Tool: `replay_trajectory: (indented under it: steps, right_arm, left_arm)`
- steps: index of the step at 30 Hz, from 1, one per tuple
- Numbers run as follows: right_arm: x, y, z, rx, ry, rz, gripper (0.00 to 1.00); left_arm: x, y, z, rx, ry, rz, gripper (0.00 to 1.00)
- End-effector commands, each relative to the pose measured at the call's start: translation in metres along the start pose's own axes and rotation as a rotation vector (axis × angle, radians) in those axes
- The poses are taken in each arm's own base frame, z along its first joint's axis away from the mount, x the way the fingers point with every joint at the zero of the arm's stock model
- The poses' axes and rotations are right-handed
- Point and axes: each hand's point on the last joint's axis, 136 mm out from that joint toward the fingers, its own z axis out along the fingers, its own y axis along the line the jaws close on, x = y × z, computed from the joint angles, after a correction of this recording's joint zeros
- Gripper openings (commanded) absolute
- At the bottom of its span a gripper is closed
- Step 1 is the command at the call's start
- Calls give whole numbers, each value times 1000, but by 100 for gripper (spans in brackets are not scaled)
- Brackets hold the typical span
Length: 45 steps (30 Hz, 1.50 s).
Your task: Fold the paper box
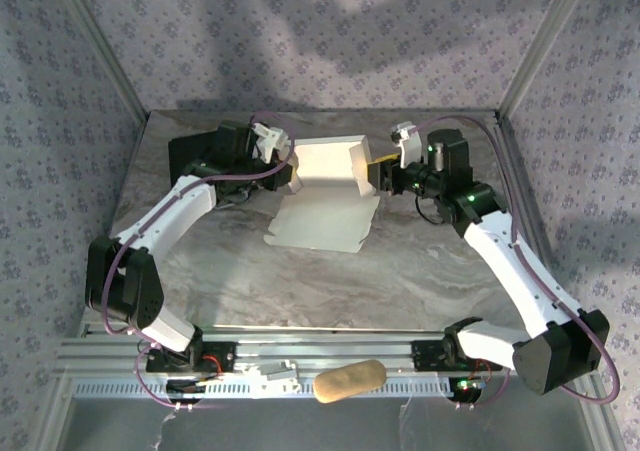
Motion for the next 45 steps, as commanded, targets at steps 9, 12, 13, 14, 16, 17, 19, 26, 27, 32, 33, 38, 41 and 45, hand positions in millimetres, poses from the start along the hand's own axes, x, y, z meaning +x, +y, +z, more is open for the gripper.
replay_trajectory:
  steps: [9,12,13,14,16,17,19,26,27,32,33,38,41,45]
  right_arm:
    - [-10,30,1,-119,35,-56,38]
    - [-9,32,1,-138,44,-51,37]
    - [-9,32,1,-143,51,-47,36]
    - [-9,30,2,-139,56,-43,36]
    - [-7,24,4,-129,69,-31,35]
    - [-6,22,6,-123,72,-28,35]
    - [-5,18,8,-98,85,-35,36]
    - [0,-9,21,135,117,-85,39]
    - [1,-13,23,174,119,-93,39]
    - [-2,-18,29,304,102,-133,29]
    - [-2,-18,31,327,99,-142,26]
    - [-1,-22,38,467,96,-184,11]
    - [1,-23,41,562,95,-212,0]
    - [3,-25,41,642,85,-234,0]
  left_arm:
    - [-6,-20,-10,39,-21,49,0]
    - [-5,-19,-8,38,-15,45,0]
    - [-4,-19,-7,36,-11,42,0]
    - [-4,-19,-7,36,-10,41,0]
    - [-4,-19,-7,35,-14,44,0]
    - [-4,-20,-8,37,-16,45,0]
    - [-4,-21,-8,38,-16,47,0]
    - [-6,-23,-10,29,-19,56,0]
    - [-6,-24,-10,27,-19,59,0]
    - [-3,-24,-7,18,-9,65,0]
    - [-3,-25,-6,16,-7,64,0]
    - [-1,-27,0,-5,3,71,0]
    - [0,-26,3,-36,10,70,0]
    - [1,-25,4,-66,12,66,0]
